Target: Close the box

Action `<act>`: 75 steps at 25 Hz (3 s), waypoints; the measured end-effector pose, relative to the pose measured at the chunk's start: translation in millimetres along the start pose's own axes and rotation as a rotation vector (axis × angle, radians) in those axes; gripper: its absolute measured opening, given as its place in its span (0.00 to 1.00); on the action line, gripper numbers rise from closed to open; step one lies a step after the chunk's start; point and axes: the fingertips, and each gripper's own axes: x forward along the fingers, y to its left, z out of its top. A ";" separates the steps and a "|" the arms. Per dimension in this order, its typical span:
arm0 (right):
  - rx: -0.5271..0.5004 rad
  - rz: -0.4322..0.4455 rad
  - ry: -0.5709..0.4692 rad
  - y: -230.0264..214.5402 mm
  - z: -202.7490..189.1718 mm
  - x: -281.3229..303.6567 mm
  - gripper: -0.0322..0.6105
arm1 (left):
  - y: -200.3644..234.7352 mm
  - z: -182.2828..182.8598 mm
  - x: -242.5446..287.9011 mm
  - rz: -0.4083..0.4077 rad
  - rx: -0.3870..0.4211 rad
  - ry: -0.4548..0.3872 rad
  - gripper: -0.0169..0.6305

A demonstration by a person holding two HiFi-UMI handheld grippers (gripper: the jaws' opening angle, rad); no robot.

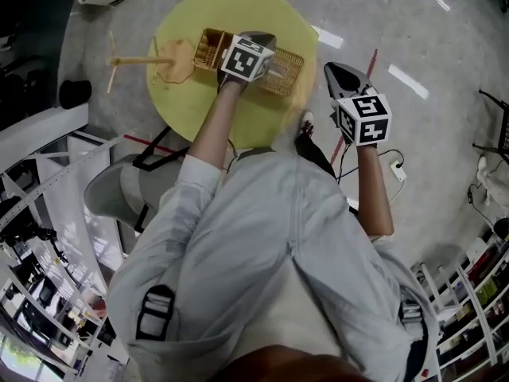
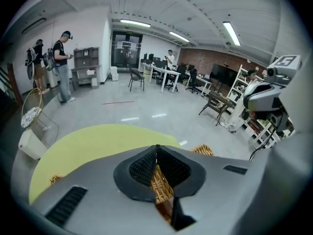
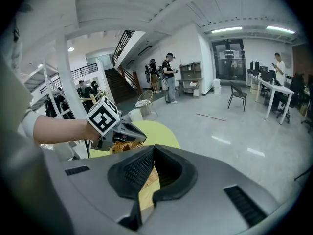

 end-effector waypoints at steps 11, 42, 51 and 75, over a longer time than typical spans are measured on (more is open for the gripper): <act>0.010 -0.005 0.005 -3.6 0.3 -6.8 0.09 | 3.4 -4.9 8.4 0.029 -0.036 0.012 0.09; -0.267 -0.085 -0.255 56.7 103.3 -104.6 0.09 | -37.0 30.2 -231.1 0.213 0.109 -0.501 0.08; -0.401 -0.068 -0.347 102.4 139.7 -121.8 0.09 | -39.1 34.6 -325.5 0.334 0.138 -0.652 0.08; -0.518 -0.061 -0.376 152.4 153.1 -150.6 0.09 | -65.3 37.4 -404.3 0.455 0.204 -0.727 0.08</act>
